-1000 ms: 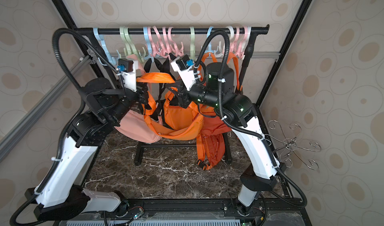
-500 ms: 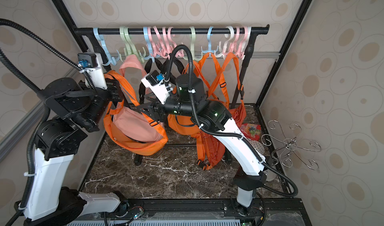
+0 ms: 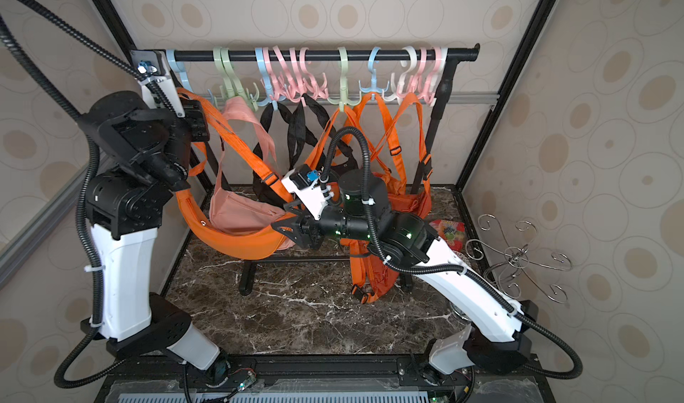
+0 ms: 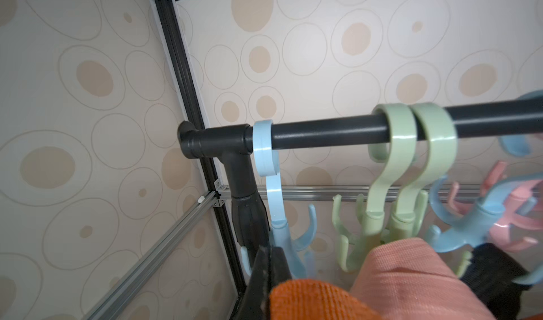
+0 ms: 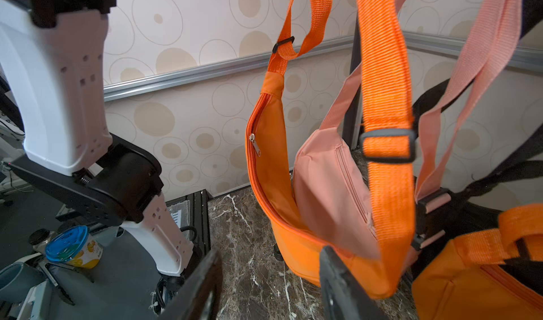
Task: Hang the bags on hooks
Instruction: Hang the bag on the hook.
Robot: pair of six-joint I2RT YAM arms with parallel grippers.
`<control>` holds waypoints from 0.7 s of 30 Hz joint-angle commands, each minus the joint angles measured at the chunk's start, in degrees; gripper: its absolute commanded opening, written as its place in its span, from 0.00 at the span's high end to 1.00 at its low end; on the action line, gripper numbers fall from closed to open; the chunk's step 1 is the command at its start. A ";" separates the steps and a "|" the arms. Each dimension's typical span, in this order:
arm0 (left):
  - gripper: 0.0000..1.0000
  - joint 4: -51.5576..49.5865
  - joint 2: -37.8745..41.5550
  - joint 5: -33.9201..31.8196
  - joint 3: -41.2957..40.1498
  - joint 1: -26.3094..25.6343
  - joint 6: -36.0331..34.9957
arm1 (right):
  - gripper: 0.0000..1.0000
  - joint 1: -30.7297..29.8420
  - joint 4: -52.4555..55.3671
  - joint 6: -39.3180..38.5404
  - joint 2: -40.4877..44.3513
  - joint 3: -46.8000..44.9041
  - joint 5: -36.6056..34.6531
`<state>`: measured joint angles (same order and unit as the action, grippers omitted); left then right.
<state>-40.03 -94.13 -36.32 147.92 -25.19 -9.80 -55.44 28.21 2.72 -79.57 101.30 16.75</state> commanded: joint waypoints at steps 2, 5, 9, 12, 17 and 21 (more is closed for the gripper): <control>1.00 0.34 0.28 4.41 0.30 6.24 0.78 | 0.47 -0.01 -2.74 2.04 3.17 -6.85 -3.17; 1.00 0.45 -0.11 8.20 0.22 11.63 3.26 | 0.47 -0.01 -4.25 3.51 5.47 -11.91 -4.34; 1.00 1.68 0.25 10.88 0.35 14.23 3.48 | 0.49 0.01 -5.54 4.87 6.96 -16.22 -5.72; 1.00 1.96 0.18 11.40 0.44 14.71 2.26 | 0.51 0.08 -6.20 5.58 7.04 -17.60 -6.03; 1.00 2.76 -0.83 9.47 0.35 15.27 0.29 | 0.53 0.07 -7.60 6.91 6.80 -18.75 -5.94; 1.00 7.22 -0.54 8.57 0.70 15.38 -1.08 | 0.54 0.11 -8.08 7.67 6.68 -19.63 -6.10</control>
<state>-37.95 -95.13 -27.07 147.20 -10.28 -8.62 -55.44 22.15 9.02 -73.89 82.61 11.44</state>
